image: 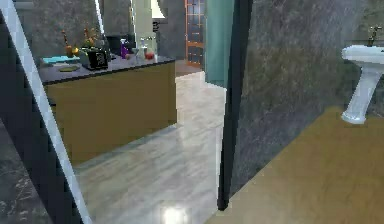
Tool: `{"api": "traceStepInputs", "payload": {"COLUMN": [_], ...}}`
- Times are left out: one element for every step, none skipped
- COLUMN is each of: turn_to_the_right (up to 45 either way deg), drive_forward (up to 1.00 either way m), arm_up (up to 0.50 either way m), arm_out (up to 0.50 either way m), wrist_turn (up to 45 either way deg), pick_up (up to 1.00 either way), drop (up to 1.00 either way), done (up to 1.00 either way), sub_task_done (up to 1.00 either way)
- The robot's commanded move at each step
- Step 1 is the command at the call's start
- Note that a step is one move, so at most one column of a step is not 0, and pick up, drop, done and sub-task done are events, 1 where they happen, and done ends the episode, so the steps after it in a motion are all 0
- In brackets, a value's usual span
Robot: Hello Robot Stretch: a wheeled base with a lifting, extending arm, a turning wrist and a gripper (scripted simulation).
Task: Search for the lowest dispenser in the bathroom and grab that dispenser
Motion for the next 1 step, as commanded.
{"api": "traceStepInputs", "payload": {"turn_to_the_right": [36.0], "drive_forward": [0.0], "arm_up": [0.0], "arm_out": [0.0], "wrist_turn": [0.0], "pick_up": [0.0], "drop": [0.0], "done": [0.0], "sub_task_done": [0.0]}}
